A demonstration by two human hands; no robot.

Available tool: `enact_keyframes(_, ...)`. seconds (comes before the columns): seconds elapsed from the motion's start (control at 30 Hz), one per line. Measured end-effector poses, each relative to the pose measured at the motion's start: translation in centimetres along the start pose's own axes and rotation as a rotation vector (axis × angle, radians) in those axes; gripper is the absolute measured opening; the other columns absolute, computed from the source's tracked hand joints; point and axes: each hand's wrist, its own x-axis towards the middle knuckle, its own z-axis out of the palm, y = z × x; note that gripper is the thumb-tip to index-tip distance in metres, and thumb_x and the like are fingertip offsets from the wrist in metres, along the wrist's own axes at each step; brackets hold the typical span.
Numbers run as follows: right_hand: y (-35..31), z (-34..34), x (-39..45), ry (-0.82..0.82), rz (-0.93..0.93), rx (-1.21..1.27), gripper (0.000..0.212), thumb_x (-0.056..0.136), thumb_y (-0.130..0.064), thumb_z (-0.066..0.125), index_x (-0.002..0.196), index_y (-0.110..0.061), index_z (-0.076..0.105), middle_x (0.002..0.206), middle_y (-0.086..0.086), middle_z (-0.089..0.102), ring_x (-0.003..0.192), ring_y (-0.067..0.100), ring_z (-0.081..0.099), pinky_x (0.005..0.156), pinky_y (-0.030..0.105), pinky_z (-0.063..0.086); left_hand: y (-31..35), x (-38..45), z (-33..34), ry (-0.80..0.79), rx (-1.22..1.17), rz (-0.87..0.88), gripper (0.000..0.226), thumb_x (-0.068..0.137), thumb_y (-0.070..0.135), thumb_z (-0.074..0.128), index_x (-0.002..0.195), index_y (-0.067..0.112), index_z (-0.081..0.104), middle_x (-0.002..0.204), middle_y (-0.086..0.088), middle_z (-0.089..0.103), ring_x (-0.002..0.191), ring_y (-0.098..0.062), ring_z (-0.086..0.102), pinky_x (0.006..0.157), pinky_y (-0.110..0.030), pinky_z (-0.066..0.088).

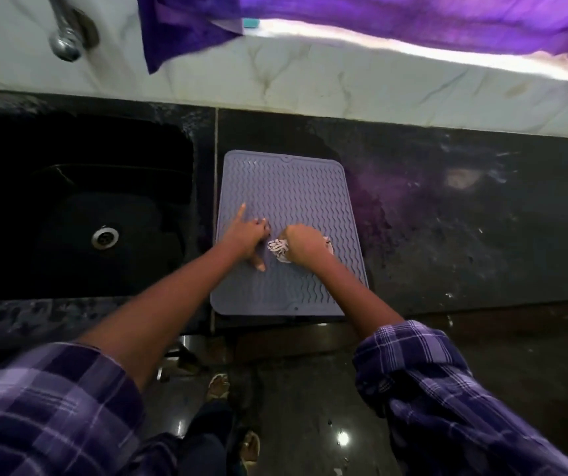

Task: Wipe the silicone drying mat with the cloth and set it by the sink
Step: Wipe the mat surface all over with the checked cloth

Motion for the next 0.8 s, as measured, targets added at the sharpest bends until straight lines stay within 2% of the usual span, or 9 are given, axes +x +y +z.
enact_keyframes(0.27,0.3,2.6,-7.3,-0.288,-0.135,-0.044,0.02,0.084,-0.016,0.06,0.101,-0.005,0.061,0.097,0.011,0.062,0.091,0.026,0.058,0.077,0.032,0.045,1.0,-0.8,0.2,-0.012,0.08,-0.1,0.093,0.078,0.06,0.063,0.15,0.014,0.027,0.16,-0.007,0.02,0.148,-0.018,0.023,0.115,-0.057,-0.013)
enact_keyframes(0.33,1.0,0.5,-6.6,-0.222,-0.108,0.008,0.01,0.083,-0.013,0.06,0.076,-0.009,0.056,0.079,0.008,0.054,0.08,0.025,0.053,0.069,0.03,0.041,1.7,-1.1,0.0,-0.011,0.086,-0.132,0.093,0.077,0.058,0.066,0.15,0.012,0.03,0.158,-0.007,0.025,0.146,-0.019,0.026,0.116,-0.054,-0.013)
enact_keyframes(0.37,1.4,-0.5,-5.7,-0.107,-0.069,0.054,0.018,0.083,-0.014,0.062,0.068,-0.01,0.052,0.075,0.009,0.053,0.078,0.025,0.053,0.066,0.031,0.041,1.9,-1.1,-0.3,-0.006,0.092,-0.154,0.093,0.076,0.056,0.067,0.149,0.011,0.031,0.157,-0.007,0.028,0.146,-0.019,0.026,0.116,-0.053,-0.013)
enact_keyframes(0.4,1.6,-1.2,-4.9,0.02,-0.024,0.097,0.018,0.082,-0.016,0.064,0.069,-0.009,0.055,0.078,0.013,0.057,0.08,0.028,0.056,0.067,0.033,0.043,2.1,-1.1,-0.6,-0.003,0.099,-0.174,0.093,0.076,0.055,0.068,0.148,0.01,0.031,0.156,-0.007,0.03,0.147,-0.02,0.025,0.117,-0.052,-0.013)
enact_keyframes(0.47,1.1,-0.6,-4.1,0.185,0.018,0.094,0.021,0.082,-0.017,0.067,0.096,-0.002,0.063,0.102,0.018,0.063,0.096,0.032,0.06,0.08,0.037,0.048,2.5,-1.2,-0.9,-0.008,0.122,-0.19,0.094,0.075,0.055,0.069,0.148,0.01,0.031,0.155,-0.008,0.031,0.148,-0.021,0.022,0.117,-0.052,-0.012)
enact_keyframes(0.53,0.0,2.4,-5.2,0.192,-0.035,0.039,0.03,0.085,-0.012,0.064,0.112,-0.001,0.059,0.117,0.016,0.058,0.109,0.03,0.055,0.09,0.036,0.046,2.8,-1.4,-0.8,-0.016,0.142,-0.204,0.095,0.076,0.055,0.069,0.149,0.009,0.029,0.156,-0.008,0.031,0.148,-0.022,0.02,0.117,-0.052,-0.011)
enact_keyframes(0.63,-0.3,6.7,-8.7,0.243,-0.164,-0.012,0.029,0.084,-0.005,0.06,0.113,-0.002,0.058,0.121,0.011,0.053,0.108,0.026,0.048,0.091,0.034,0.043,2.7,-1.2,-0.9,-0.004,0.14,-0.219,0.097,0.074,0.056,0.07,0.149,0.008,0.031,0.155,-0.008,0.032,0.148,-0.022,0.02,0.117,-0.052,-0.011)
enact_keyframes(0.7,0.0,7.0,-9.9,0.167,-0.214,-0.019,0.03,0.08,-0.004,0.065,0.109,-0.001,0.06,0.118,0.012,0.055,0.107,0.027,0.049,0.088,0.035,0.045,2.8,-1.2,-1.0,-0.017,0.128,-0.214,0.096,0.072,0.055,0.072,0.147,0.01,0.035,0.154,-0.008,0.033,0.149,-0.022,0.018,0.117,-0.052,-0.011)
enact_keyframes(0.8,0.8,4.1,-7.9,0.012,-0.108,0.017,0.03,0.081,-0.016,0.067,0.107,-0.003,0.06,0.109,0.015,0.063,0.102,0.029,0.059,0.081,0.034,0.048,3.0,-1.3,-0.9,-0.012,0.123,-0.221,0.095,0.071,0.055,0.073,0.147,0.01,0.036,0.154,-0.007,0.034,0.149,-0.023,0.018,0.117,-0.052,-0.011)
